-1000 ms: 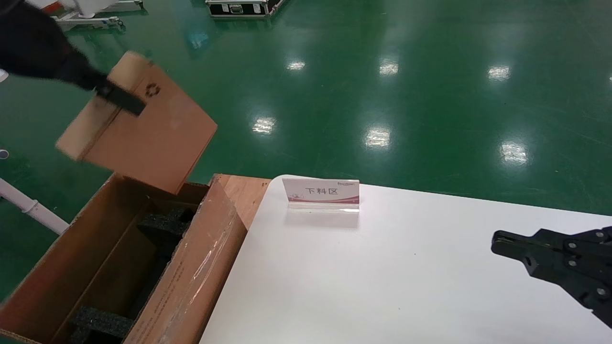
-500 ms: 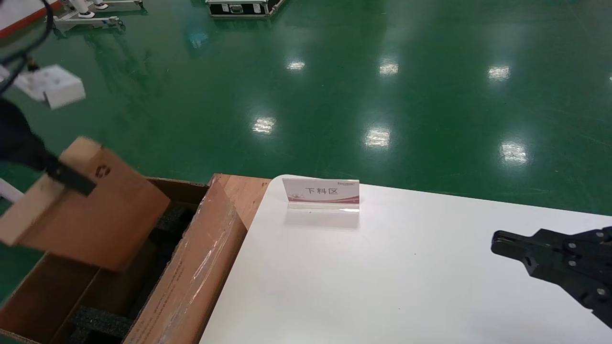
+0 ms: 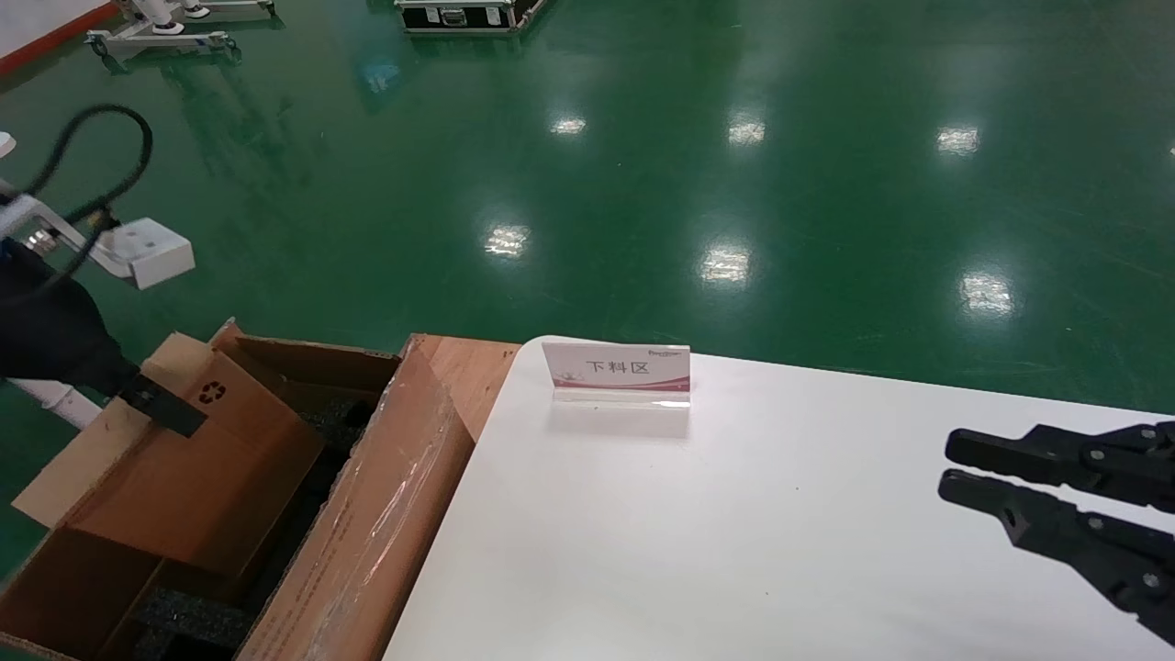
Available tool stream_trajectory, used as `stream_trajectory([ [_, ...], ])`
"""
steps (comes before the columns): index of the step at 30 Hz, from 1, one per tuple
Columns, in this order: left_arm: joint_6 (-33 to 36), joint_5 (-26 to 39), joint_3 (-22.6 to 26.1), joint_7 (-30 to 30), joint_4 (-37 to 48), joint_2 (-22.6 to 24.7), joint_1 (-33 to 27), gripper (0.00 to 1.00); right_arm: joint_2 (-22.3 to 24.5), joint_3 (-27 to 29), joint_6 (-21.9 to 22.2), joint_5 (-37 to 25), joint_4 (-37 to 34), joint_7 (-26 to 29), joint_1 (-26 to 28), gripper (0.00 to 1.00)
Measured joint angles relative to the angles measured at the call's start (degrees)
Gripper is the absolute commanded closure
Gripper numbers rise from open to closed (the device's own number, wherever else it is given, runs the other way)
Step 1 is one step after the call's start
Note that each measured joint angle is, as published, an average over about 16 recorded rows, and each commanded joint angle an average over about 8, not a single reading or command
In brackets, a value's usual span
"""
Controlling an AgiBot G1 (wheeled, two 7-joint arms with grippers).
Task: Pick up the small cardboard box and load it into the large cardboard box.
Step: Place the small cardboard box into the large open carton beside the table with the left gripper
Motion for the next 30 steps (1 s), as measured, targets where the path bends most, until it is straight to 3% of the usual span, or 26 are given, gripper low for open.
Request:
stream_trajectory([
  [15, -7.34, -1.96, 1.22, 5.20, 11.20, 1.79, 11.17, 1.00, 0.02, -0.05, 0.02, 0.04, 0.00, -0.03, 0.01, 0.00],
  [30, -9.22, -1.31, 2.35, 8.48, 19.57, 5.67, 16.88, 1.00, 0.04, -0.11, 0.05, 0.07, 0.00, -0.05, 0.02, 0.00],
])
